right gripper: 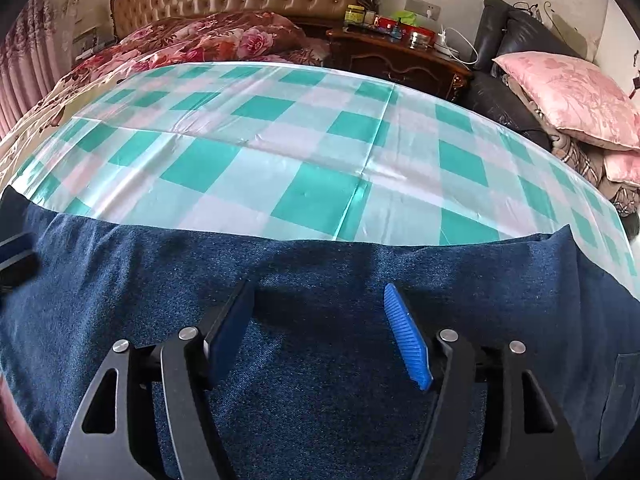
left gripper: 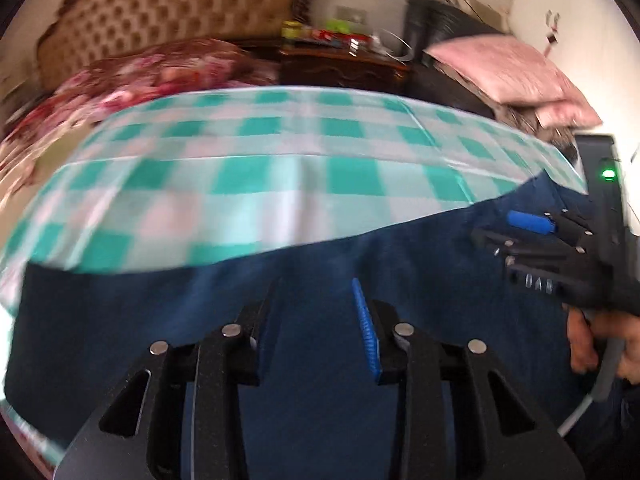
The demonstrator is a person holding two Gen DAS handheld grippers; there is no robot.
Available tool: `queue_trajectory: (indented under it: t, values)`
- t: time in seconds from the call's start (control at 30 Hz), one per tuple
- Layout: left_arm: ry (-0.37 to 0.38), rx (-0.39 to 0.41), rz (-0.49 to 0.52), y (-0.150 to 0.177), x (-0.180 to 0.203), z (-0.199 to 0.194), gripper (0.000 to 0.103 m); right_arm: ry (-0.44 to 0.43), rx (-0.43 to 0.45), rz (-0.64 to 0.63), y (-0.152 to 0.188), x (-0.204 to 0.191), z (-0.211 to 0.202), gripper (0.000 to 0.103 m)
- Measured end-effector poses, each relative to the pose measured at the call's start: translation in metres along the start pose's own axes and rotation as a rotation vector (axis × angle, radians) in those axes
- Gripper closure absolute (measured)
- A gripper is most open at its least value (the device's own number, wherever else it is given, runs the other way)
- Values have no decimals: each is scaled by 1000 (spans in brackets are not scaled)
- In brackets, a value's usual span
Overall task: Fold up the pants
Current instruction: 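Open both tools and press them flat on the folded jeans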
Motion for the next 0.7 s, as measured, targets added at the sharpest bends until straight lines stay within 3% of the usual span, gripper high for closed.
queue_trajectory:
  t: [0.13,0.23,0.37,0.47,0.57,0.63,0.7]
  values:
    - [-2,-38,25,-10,3,31,72,-3,-2,4,0,0,0,37]
    - [-35,-58,-12,-13,-14,37,73,-4,-3,10,0,1,1,35]
    - [-18,-48,-32,-12,-30,38,82,1,-4,13,0,1,1,33]
    - [-18,-48,-46,-12,-36,36,82,8,-3,13,0,1,1,33]
    - [-59,-50,-100,-7,-56,32,82,8,0,14,0,1,1,31]
    - [-99,-60,-151,2,-79,28,73,11,0,13,0,1,1,31]
    - [-144,-65,-195,9,-103,21,73,16,2,11,0,1,1,31]
Point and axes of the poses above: each gripper's, at about its wrist camera, not at the fingertips, and z roughly the way its jaws point, x to its right, y to its underside, the point moved 10 cm from there along z, roughly the way its jaws point, and after that the axes turned 5 degrees about z, right-handed, at the moved point
